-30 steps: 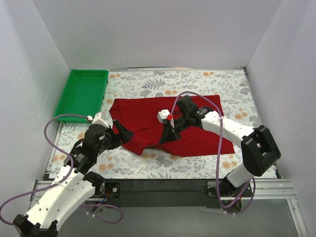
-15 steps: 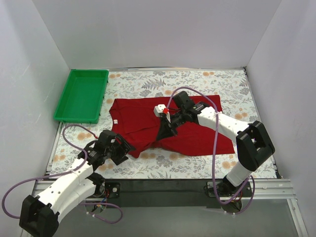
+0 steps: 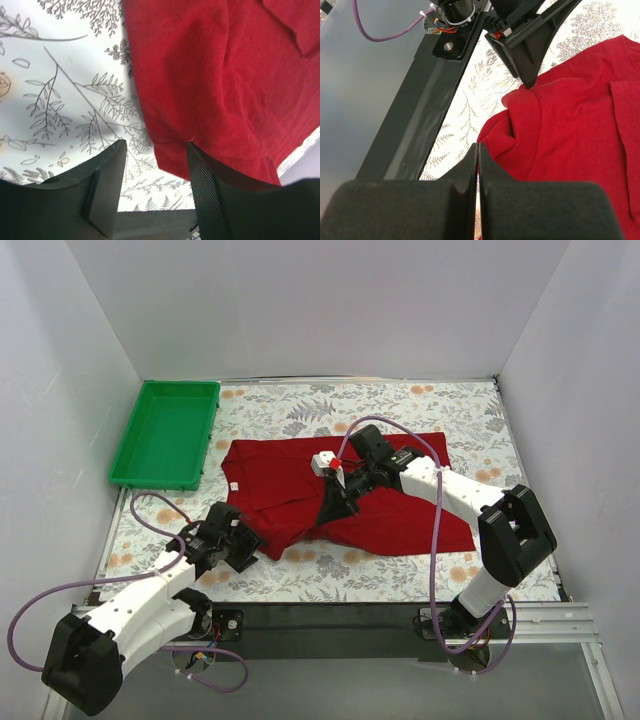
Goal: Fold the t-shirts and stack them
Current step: Fold the tshirt
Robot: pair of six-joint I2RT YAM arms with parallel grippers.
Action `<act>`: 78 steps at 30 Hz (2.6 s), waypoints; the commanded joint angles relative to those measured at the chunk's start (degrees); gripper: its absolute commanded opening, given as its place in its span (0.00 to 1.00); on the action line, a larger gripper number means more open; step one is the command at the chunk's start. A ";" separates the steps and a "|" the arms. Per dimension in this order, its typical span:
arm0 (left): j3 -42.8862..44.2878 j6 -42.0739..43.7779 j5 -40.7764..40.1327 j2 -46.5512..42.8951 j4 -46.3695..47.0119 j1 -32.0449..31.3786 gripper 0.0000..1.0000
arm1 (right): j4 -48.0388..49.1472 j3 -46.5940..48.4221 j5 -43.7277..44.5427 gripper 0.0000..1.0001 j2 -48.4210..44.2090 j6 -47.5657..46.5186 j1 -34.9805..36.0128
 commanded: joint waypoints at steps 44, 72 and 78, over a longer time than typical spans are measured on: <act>8.75 13.79 -5.02 -4.70 2.87 6.37 0.45 | -28.84 4.32 -0.62 0.01 0.41 -31.06 2.79; 13.42 95.96 41.08 -7.70 6.05 -3.82 0.61 | -23.21 11.61 -4.75 0.01 17.64 -16.91 -6.44; 8.22 99.93 35.20 -5.25 7.10 -14.01 0.52 | -22.86 14.86 -4.48 0.01 20.54 -13.66 -6.52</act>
